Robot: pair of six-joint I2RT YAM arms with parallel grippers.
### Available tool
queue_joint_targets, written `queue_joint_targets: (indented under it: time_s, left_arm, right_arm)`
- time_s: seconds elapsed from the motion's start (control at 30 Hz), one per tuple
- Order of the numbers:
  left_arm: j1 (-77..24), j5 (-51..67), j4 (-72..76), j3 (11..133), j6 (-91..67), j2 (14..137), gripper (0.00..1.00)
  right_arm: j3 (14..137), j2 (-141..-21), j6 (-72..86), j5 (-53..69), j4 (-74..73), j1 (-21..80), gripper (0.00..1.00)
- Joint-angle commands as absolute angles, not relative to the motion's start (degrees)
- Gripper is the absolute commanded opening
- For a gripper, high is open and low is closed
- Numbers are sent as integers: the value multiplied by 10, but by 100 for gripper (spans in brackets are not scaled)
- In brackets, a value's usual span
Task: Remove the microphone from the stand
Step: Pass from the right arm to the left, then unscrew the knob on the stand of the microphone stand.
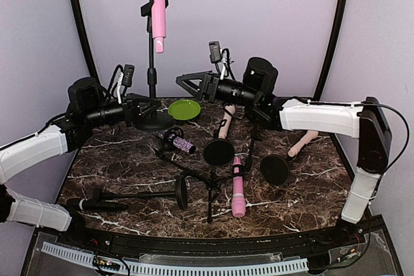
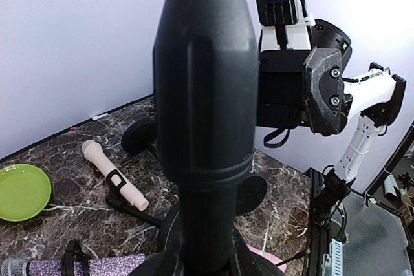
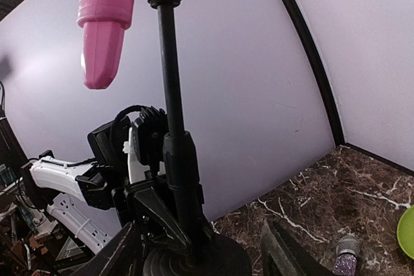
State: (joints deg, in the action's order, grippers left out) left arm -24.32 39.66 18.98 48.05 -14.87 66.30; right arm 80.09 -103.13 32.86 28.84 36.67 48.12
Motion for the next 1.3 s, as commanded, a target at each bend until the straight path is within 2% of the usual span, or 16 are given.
queue_joint_targets:
  time_s: [0.0, 0.47, 0.77, 1.07, 1.27]
  left_arm:
    - [-249, 459, 264, 493, -158, 656, 0]
    - [-288, 468, 230, 508, -128, 663, 0]
    - [-297, 441, 212, 512, -128, 659, 0]
    - [-306, 407, 202, 508, -117, 653, 0]
    - [-312, 371, 186, 507, -99, 646, 0]
  right_arm:
    - [851, -1053, 312, 325, 396, 497, 63]
    - [939, -1119, 318, 362, 375, 518, 51]
    - [932, -1107, 319, 347, 361, 533, 26]
    - [919, -1090, 305, 266, 325, 548, 8]
    - [911, -1083, 304, 217, 320, 552, 1]
